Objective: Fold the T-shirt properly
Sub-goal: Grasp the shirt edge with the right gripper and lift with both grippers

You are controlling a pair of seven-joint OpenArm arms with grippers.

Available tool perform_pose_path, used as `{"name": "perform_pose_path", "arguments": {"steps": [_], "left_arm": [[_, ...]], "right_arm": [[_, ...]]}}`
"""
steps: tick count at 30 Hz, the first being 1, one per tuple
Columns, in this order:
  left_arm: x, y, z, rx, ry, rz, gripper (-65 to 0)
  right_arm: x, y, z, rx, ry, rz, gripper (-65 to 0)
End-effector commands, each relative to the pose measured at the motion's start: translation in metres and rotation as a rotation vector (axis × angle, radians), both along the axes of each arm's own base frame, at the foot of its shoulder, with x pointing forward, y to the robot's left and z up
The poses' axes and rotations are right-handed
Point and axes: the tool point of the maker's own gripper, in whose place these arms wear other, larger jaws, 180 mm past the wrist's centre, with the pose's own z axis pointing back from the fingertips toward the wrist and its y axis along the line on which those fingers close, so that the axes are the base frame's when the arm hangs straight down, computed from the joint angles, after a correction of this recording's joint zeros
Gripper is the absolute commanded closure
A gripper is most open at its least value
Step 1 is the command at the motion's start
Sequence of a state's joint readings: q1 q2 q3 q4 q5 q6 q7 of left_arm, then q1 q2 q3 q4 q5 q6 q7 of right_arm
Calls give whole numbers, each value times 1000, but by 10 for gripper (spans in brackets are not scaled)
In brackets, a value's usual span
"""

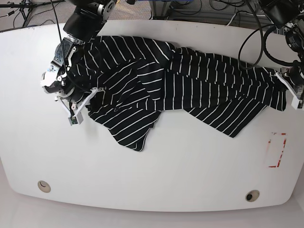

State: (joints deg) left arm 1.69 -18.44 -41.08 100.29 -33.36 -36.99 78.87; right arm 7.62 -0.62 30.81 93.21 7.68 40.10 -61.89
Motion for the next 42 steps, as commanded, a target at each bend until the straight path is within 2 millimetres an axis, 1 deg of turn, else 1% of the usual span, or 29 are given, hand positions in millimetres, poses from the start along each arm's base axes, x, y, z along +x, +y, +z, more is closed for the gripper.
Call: {"name": "perform_pose_path", "arguments": {"steps": [1, 5, 7, 8, 9, 10, 12, 15, 18, 20, 23, 25, 28, 30, 33, 34, 35, 37, 38, 41, 42], "left_arm": [[13, 2, 33, 67, -96, -24, -10], [18, -1, 52, 108, -146, -41, -10], [26, -4, 68, 132, -194, -48, -10], [28, -4, 71, 137, -205, -49, -10], [32, -5, 78, 144, -227, -48, -10], [34, -5, 83, 147, -240, -48, -10], [41, -6, 93, 152, -275, -48, -11], [53, -5, 110, 154, -327, -40, -11], [66, -5, 131, 152, -393, -33, -13], [75, -6, 145, 151, -437, -34, -13], [92, -14, 169, 134, -504, -37, -13], [104, -23, 188, 116, -553, -43, -14], [120, -37, 217, 86, -626, -53, -14], [132, -46, 246, 74, -703, -57, -14], [148, -61, 281, 79, -800, -67, -15], [152, -64, 290, 87, -820, -68, -15], [158, -66, 301, 102, -839, -67, -15], [164, -66, 325, 126, -878, -56, -15], [168, -65, 341, 130, -905, -43, -15], [173, -59, 379, 120, -972, -9, -15], [174, -57, 388, 116, -986, -2, -15]], "right_arm": [[12, -10, 35, -49, -105, -9, -13], [12, -18, 58, -106, -150, -14, -13], [13, -21, 71, -136, -175, -16, -13], [13, -23, 75, -149, -184, -17, -13], [15, -30, 85, -181, -203, -15, -13], [17, -32, 92, -194, -219, -15, -13], [23, -37, 105, -217, -253, -19, -13], [31, -43, 120, -239, -289, -24, -13], [41, -56, 140, -276, -332, -31, -13], [49, -63, 157, -298, -369, -37, -13], [63, -73, 186, -326, -430, -51, -14], [74, -79, 204, -341, -466, -54, -14], [93, -83, 235, -376, -516, -34, -14], [106, -85, 256, -402, -547, -19, -14], [123, -86, 290, -422, -599, -8, -14], [127, -86, 298, -426, -611, -4, -14], [134, -86, 312, -430, -630, 1, -14], [141, -88, 333, -446, -655, 4, -14], [145, -91, 349, -458, -673, 4, -14], [154, -93, 391, -480, -730, 3, -14], [156, -94, 402, -487, -740, 4, -14]]}}
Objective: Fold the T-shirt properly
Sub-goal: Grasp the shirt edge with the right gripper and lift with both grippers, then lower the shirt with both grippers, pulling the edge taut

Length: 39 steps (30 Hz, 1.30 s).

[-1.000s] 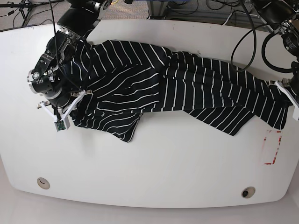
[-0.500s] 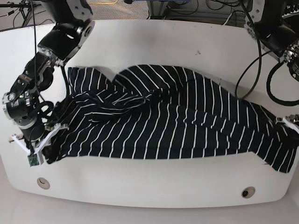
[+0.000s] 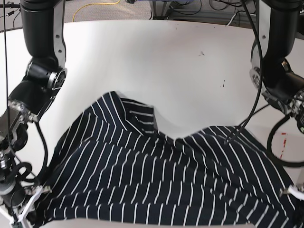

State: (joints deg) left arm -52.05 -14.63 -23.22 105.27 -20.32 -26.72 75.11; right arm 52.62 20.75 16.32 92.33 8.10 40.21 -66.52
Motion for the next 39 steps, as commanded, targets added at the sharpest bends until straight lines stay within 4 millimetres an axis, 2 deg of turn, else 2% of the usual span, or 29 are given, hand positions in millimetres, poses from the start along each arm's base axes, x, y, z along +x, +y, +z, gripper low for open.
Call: {"name": "perform_pose_path", "arguments": {"steps": [1, 4, 8, 12, 14, 16, 18, 21, 27, 29, 31, 32, 33, 35, 39], "left_arm": [[-3, 11, 57, -15, -137, 19, -15], [-2, 14, 88, -38, -199, 8, -15], [-4, 29, 113, -43, -242, 26, -15], [-2, 40, 113, -53, -229, 36, -15], [-1, 41, 111, -50, -229, 36, -15], [3, 41, 98, -49, -198, 37, -15], [9, 40, 74, -47, -147, 37, -15], [8, 41, 56, -40, -115, 46, -15], [2, 44, 2, -30, -28, 73, -15], [1, 43, -20, -24, 17, 72, -15], [0, 40, -46, -12, 61, 64, -15], [0, 38, -53, -7, 70, 55, -15], [-2, 34, -70, 14, 90, 37, -14], [-9, 33, -87, 31, 107, 27, -14], [-24, 37, -136, 46, 195, 22, -14]], "right_arm": [[3, -9, 68, -29, -126, -7, -14], [4, -12, 111, -58, -177, -9, -14], [1, -18, 153, -70, -230, -19, -14], [-6, -31, 174, -66, -258, -42, -14], [-9, -37, 175, -71, -260, -54, -14], [-12, -40, 175, -80, -259, -66, -14], [-15, -47, 161, -91, -223, -93, -14], [-22, -55, 144, -88, -202, -123, -14], [-41, -70, 87, -88, -129, -188, -14], [-48, -71, 62, -84, -98, -202, -14], [-56, -68, 28, -65, -56, -208, -14], [-60, -68, 19, -62, -47, -213, -14], [-68, -66, -1, -59, -23, -221, -14], [-79, -65, -25, -55, 10, -231, -14], [-100, -53, -91, -8, 121, -230, -14]]}}
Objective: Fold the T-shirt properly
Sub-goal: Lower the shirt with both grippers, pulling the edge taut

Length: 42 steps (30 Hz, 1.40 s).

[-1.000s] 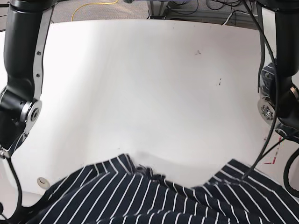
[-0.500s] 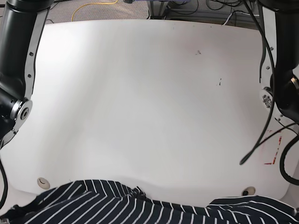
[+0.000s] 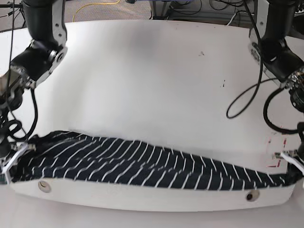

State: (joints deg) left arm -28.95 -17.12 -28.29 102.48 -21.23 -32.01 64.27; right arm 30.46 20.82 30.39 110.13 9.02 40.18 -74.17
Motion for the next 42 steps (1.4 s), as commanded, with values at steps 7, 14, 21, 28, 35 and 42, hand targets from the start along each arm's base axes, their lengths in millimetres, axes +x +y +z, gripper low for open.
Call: {"name": "perform_pose_path", "arguments": {"steps": [7, 14, 21, 28, 35, 42], "left_arm": [[-34, 18, -59, 40, 131, 29, -13], [-69, 35, -103, 62, 246, 44, -13], [-105, 52, -137, 82, 356, 71, -14], [-138, 62, -165, 83, 451, 99, -14], [-162, 63, -187, 86, 533, 100, -15], [-177, 62, -199, 90, 583, 96, -15]], "right_arm": [[-54, 16, -99, 134, 156, -50, -14], [-97, 32, -164, 252, 292, -94, -14], [-129, 47, -200, 285, 401, -96, -14], [-154, 55, -219, 302, 468, -103, -14], [-180, 57, -237, 305, 546, -115, -14], [-206, 64, -253, 323, 617, -123, -19]]}}
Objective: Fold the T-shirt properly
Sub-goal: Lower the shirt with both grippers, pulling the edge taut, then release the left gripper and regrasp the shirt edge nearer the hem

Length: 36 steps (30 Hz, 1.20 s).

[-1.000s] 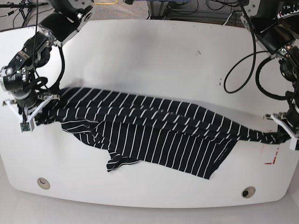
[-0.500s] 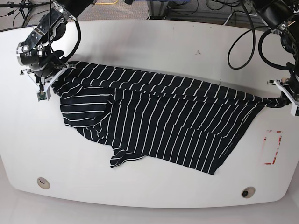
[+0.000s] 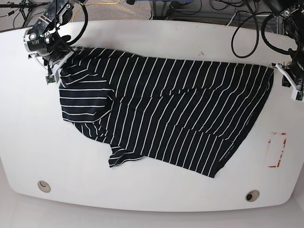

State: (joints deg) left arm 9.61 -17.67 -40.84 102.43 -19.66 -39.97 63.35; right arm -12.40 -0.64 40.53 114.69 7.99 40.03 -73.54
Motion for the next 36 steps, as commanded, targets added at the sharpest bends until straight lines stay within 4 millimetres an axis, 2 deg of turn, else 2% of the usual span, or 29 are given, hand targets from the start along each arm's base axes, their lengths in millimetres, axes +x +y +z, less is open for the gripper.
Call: {"name": "perform_pose_path", "arguments": {"steps": [1, 7, 13, 16, 19, 26, 28, 32, 36], "left_arm": [[3, 4, 10, 22, -26, -14, -15], [-6, 3, 3, 21, 2, -15, -17], [-8, 3, 1, 21, 8, -17, -22], [-6, 2, 2, 18, 7, -17, -63], [-2, -1, 5, 14, -9, -21, -136], [30, -10, 18, -2, -35, -15, -390], [42, -17, 19, -61, -68, 33, -413], [67, -25, 22, -131, -111, 59, -415], [101, -50, 11, -221, -100, 18, -415]], "right_arm": [[0, -4, 6, -19, -19, 6, -19], [-15, -3, -1, -16, 21, 6, -19], [-21, -3, -4, -15, 37, 6, -21], [-22, -3, -4, -15, 39, 6, -21], [-22, -3, -4, -15, 39, 6, -21], [-20, -3, -3, -16, 32, 7, -21], [-19, -3, -3, -15, 30, 6, -21], [-15, 3, -4, -7, 26, 25, -21], [-10, 15, -6, 6, 28, 68, -21]]}}
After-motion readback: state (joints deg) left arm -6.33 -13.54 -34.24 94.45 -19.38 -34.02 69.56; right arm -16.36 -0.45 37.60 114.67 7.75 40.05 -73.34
